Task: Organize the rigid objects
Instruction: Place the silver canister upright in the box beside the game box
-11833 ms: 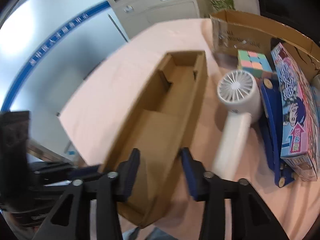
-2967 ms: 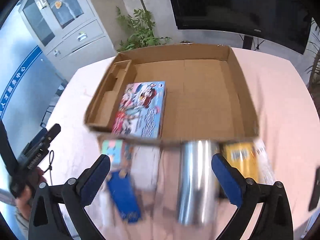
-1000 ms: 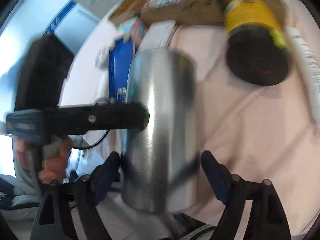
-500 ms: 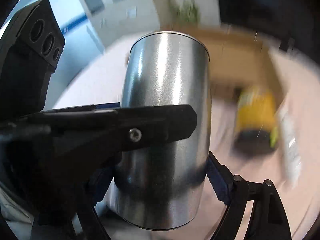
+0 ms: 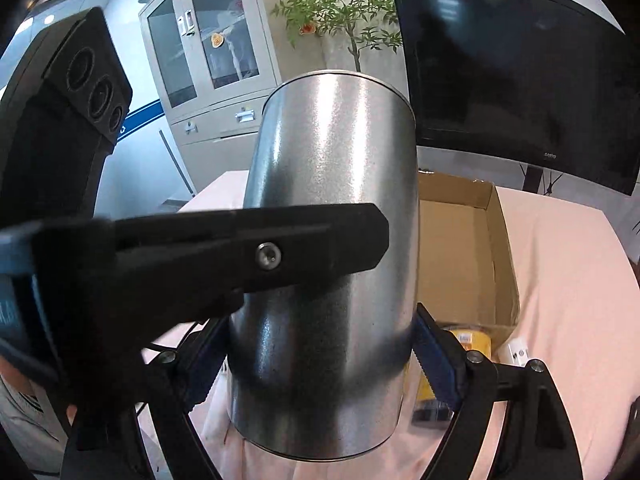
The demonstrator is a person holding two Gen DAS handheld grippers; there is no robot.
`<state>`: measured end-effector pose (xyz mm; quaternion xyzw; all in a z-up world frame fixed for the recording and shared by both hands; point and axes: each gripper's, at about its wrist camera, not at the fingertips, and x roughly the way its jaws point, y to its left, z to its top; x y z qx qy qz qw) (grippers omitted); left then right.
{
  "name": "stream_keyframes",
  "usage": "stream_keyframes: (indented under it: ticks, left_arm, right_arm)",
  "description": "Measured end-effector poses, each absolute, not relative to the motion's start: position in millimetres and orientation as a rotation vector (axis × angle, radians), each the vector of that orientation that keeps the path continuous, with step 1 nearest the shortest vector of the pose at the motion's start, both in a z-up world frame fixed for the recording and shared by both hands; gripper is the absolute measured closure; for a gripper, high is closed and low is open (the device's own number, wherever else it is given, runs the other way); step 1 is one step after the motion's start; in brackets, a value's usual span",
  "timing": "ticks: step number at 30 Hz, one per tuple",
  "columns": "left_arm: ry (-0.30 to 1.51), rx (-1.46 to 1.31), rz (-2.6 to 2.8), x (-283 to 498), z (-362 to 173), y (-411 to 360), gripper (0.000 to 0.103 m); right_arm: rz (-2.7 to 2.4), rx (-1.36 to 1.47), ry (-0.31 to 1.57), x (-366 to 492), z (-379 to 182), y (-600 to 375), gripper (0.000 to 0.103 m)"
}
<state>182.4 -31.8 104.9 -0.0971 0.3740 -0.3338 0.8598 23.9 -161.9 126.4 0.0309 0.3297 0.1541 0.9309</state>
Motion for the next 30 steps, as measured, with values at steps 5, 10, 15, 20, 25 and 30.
stream_keyframes:
  ticks: [5,10,15,20,25,30]
  left_arm:
    - [0.807,-0.18,-0.682,208.1,100.6,-33.6,0.018]
    - [0.873,-0.191,-0.653,239.2,86.4,-35.8,0.018]
    - [0.956,-0.205,-0.635,293.8,66.2,-46.7,0.018]
    - [1.053,-0.199,-0.645,340.5,31.3,-56.6,0.018]
    - [1.204,-0.213,-0.625,370.7,-25.7,-58.3,0.018]
    - [1.339,-0.275,-0.605,389.3,-85.0,-57.6,0.019]
  right_arm:
    - [0.333,0.08,0.699,52.0,126.5,-168.2,0.019]
    - [0.385,0.175,0.759,107.3,117.6,-184.3,0.02]
    - [0.398,0.246,0.822,158.7,102.8,-199.1,0.02]
    - [0.392,0.305,0.927,227.1,77.4,-214.6,0.02]
    - [0.389,0.36,1.064,274.4,24.4,-221.0,0.02]
    - [0.339,0.399,1.212,296.7,-37.3,-219.1,0.02]
